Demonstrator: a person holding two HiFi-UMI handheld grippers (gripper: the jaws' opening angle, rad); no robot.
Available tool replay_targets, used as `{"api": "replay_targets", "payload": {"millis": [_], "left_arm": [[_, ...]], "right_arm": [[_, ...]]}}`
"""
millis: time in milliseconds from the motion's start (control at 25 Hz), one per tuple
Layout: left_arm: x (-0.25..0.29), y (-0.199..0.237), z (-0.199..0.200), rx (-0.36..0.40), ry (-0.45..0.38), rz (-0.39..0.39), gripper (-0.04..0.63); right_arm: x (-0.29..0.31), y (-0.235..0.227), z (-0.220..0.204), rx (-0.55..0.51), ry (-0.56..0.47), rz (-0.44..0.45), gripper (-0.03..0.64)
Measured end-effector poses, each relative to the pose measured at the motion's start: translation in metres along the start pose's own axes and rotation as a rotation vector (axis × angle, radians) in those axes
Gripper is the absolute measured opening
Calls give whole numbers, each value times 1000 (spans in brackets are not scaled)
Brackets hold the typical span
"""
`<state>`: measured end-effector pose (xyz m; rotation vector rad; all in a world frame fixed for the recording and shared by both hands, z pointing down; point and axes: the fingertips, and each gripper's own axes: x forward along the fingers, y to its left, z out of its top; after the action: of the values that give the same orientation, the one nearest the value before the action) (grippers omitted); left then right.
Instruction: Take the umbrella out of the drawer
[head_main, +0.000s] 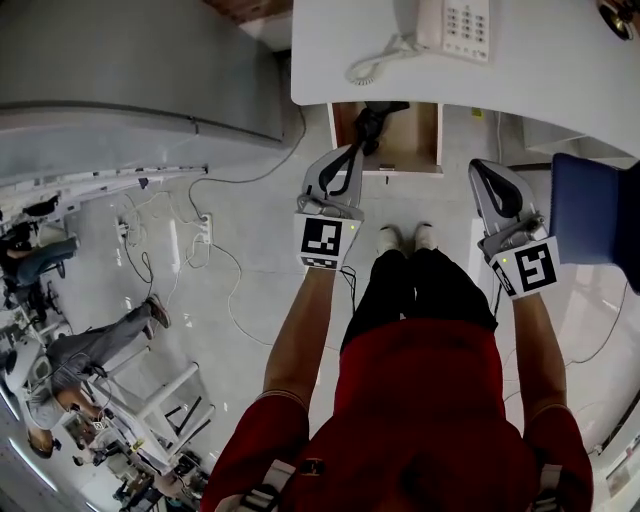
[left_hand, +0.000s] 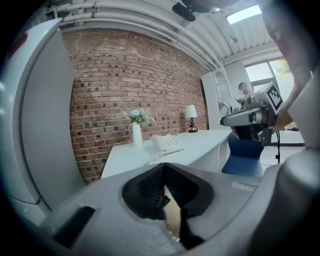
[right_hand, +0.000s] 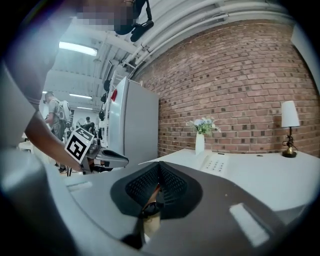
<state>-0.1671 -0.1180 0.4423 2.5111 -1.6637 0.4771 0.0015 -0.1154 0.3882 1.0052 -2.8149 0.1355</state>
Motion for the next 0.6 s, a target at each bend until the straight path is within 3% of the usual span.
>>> {"api": "replay_targets", "payload": {"millis": [240,600], "left_arm": [[36,16,-44,-23,95,-22,9],[95,27,-104,-42,230,-72,99]], "right_arm": [[2,0,-29,38,49,-56,12],[12,-15,-63,97,58,-127,12]]}}
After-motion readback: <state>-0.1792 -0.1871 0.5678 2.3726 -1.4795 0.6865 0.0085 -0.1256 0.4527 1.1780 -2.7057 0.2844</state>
